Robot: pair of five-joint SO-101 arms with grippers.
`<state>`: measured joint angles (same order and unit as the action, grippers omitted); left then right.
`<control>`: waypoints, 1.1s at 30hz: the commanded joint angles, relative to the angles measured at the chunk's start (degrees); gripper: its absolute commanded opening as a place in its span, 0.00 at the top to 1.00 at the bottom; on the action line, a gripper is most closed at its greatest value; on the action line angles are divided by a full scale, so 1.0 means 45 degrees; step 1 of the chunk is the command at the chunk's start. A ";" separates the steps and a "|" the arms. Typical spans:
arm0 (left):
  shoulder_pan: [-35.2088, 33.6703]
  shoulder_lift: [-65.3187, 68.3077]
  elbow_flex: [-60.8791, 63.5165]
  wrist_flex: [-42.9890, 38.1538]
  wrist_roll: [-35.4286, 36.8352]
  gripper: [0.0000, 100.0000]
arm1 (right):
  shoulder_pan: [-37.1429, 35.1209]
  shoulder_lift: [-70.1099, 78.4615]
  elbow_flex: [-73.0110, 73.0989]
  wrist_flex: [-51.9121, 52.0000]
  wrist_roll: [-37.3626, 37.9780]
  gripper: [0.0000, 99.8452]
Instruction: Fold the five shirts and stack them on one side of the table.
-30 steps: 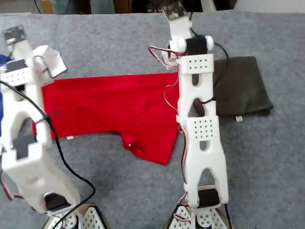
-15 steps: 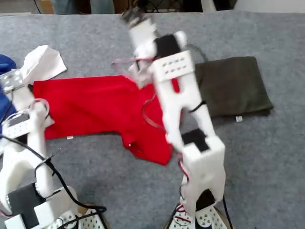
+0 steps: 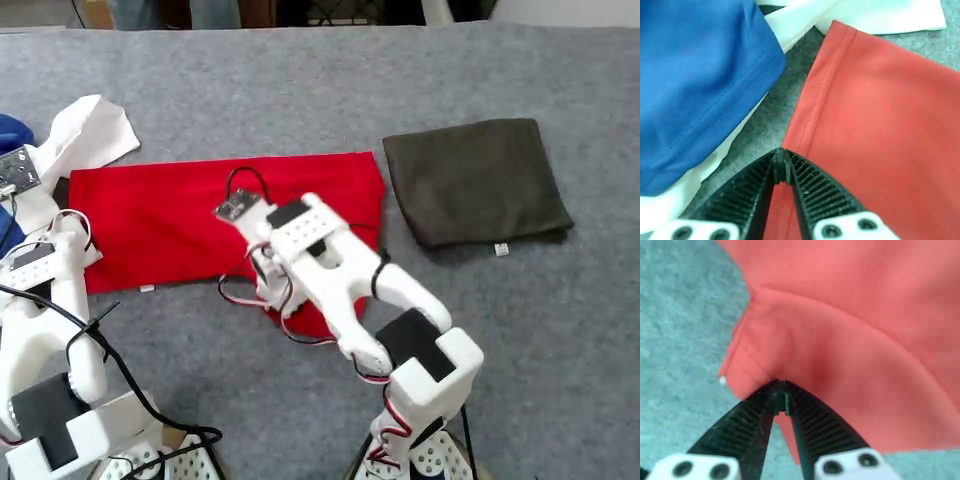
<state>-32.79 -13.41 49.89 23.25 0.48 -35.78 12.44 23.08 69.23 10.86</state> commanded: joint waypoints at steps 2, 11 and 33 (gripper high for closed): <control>-0.0088 -0.0059 -0.0342 -0.0176 -0.0039 0.97 | -0.0215 -0.0694 0.0381 -0.0742 0.0000 0.99; -0.0107 -0.0059 -0.0342 -0.0176 -0.0039 0.97 | 0.0078 -0.2295 -0.0283 0.1993 0.2755 0.98; -0.0088 -0.0059 -0.0342 -0.0176 -0.0039 0.97 | 0.0860 -0.2002 0.2706 -0.1387 0.7893 0.73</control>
<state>-32.79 -13.41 49.89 23.25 0.48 -31.56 2.59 35.12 64.84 45.93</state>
